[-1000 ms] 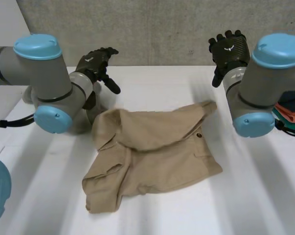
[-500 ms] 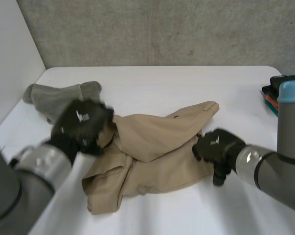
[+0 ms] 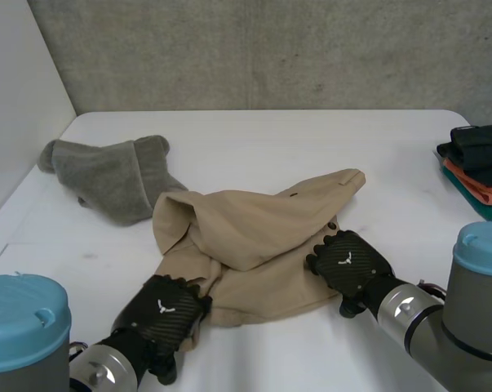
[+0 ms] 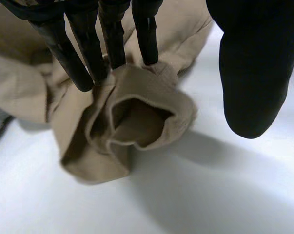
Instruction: Fold the laundry.
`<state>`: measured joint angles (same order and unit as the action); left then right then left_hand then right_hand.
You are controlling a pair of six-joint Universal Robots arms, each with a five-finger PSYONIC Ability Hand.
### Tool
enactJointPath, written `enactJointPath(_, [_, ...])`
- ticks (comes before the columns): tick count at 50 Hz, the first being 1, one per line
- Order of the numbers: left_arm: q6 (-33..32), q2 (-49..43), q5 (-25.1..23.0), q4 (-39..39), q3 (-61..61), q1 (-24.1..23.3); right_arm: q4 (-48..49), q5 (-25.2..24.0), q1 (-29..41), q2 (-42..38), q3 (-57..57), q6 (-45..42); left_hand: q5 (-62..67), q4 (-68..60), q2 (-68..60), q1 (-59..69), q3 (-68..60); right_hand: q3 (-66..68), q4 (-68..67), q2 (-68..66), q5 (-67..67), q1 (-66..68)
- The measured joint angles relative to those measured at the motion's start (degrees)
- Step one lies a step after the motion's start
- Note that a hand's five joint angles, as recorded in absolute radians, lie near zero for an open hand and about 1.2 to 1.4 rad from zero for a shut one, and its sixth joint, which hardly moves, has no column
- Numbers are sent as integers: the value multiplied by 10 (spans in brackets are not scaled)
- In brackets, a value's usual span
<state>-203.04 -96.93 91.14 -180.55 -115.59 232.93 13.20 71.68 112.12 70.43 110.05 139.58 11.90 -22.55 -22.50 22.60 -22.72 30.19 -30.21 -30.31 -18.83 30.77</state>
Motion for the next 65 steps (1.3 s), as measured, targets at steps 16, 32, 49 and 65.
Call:
enactJointPath(16, [-104, -69, 50, -150, -13, 12, 92, 24, 7, -42, -7, -5, 170, -167, -168, 174, -164, 358, -361, -360, -368, 318])
enactJointPath(32, [-60, 7, 26, -173, 26, 54, -26, 62, 1, 84, -67, 47, 455, -457, -457, 414, -449, 375, -381, -365, -380, 318])
enactJointPath(49, [81, 139, -48, 52, 260, 119, -375, 55, -46, 160, -404, 125, 461, -458, -460, 423, -453, 378, -381, -365, -389, 318])
enactJointPath(65, [113, -194, -55, 135, 584, 139, -339, 178, 14, -80, -593, 63, 462, -458, -460, 423, -453, 378, -381, -365, -390, 318])
